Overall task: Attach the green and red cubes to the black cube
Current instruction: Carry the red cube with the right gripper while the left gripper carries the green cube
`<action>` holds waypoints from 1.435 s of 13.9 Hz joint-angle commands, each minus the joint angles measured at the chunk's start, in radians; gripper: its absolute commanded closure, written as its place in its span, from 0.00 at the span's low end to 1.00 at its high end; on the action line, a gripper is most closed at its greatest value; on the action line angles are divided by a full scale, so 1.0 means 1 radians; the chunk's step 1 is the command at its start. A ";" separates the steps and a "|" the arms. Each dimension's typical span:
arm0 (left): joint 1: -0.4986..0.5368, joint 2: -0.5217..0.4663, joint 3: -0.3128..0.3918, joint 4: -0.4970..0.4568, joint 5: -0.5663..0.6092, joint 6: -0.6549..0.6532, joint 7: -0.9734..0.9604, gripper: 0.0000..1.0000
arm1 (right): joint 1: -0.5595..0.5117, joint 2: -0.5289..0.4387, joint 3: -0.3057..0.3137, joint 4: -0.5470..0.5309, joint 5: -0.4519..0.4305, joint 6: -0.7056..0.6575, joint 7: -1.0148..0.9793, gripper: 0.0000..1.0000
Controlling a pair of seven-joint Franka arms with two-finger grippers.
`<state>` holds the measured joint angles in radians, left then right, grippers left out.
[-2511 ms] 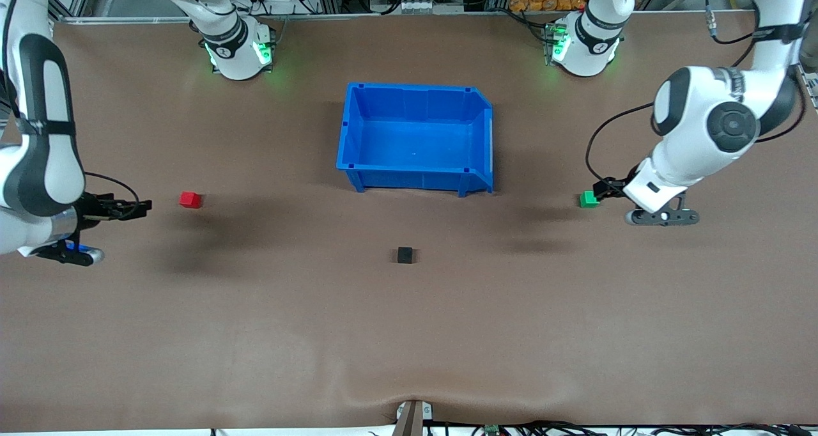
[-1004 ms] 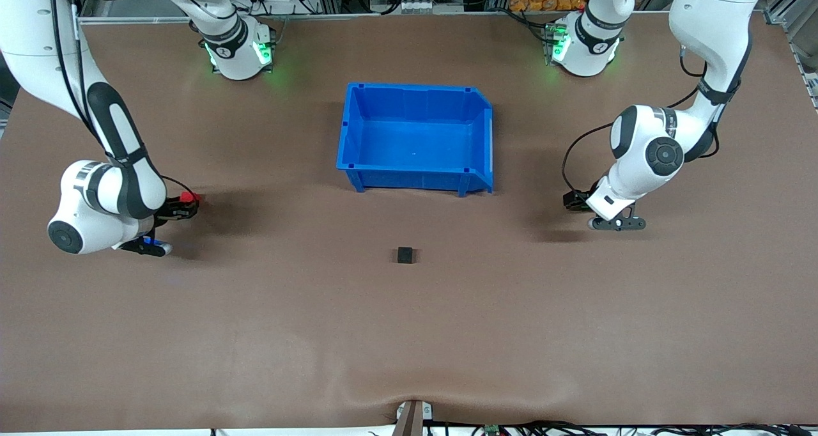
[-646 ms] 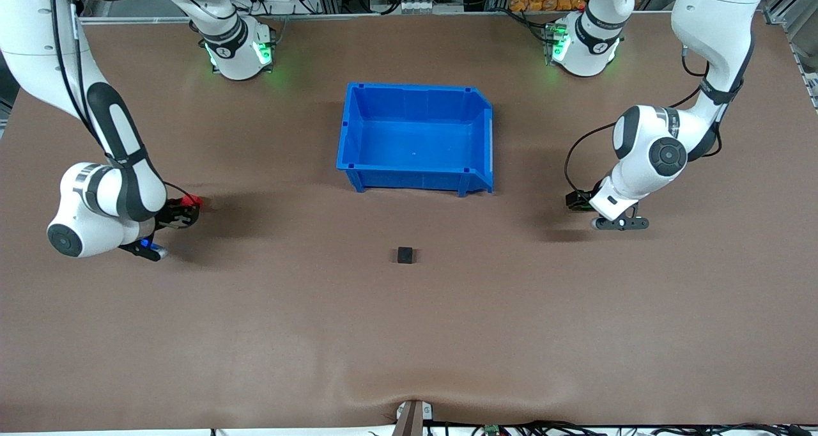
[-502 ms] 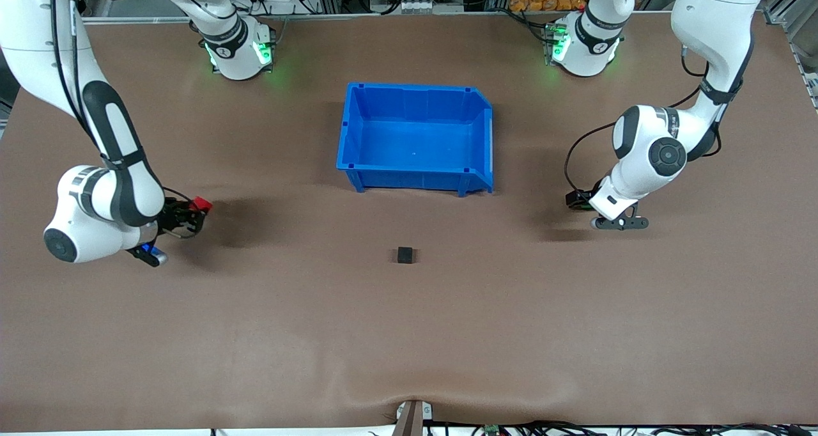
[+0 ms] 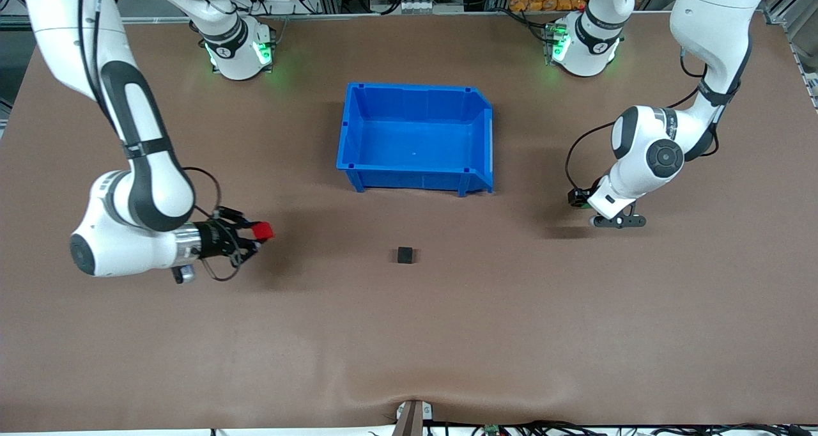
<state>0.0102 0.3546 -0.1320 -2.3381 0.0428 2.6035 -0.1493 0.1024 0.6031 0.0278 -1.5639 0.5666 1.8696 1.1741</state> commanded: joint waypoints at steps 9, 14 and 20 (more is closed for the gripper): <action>-0.012 0.006 -0.015 0.153 -0.003 -0.066 -0.342 1.00 | 0.329 0.242 -0.003 0.123 0.092 0.557 0.508 1.00; -0.093 0.055 -0.026 0.317 -0.004 -0.123 -0.806 1.00 | 0.393 0.267 -0.003 0.139 0.093 0.602 0.542 1.00; -0.194 0.202 -0.025 0.577 -0.006 -0.249 -1.275 1.00 | 0.431 0.267 -0.003 0.119 0.088 0.595 0.541 1.00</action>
<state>-0.1507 0.4815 -0.1607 -1.8760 0.0429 2.4085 -1.3004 0.5196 0.8631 0.0309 -1.4535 0.6436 2.4681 1.7026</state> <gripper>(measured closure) 0.599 0.604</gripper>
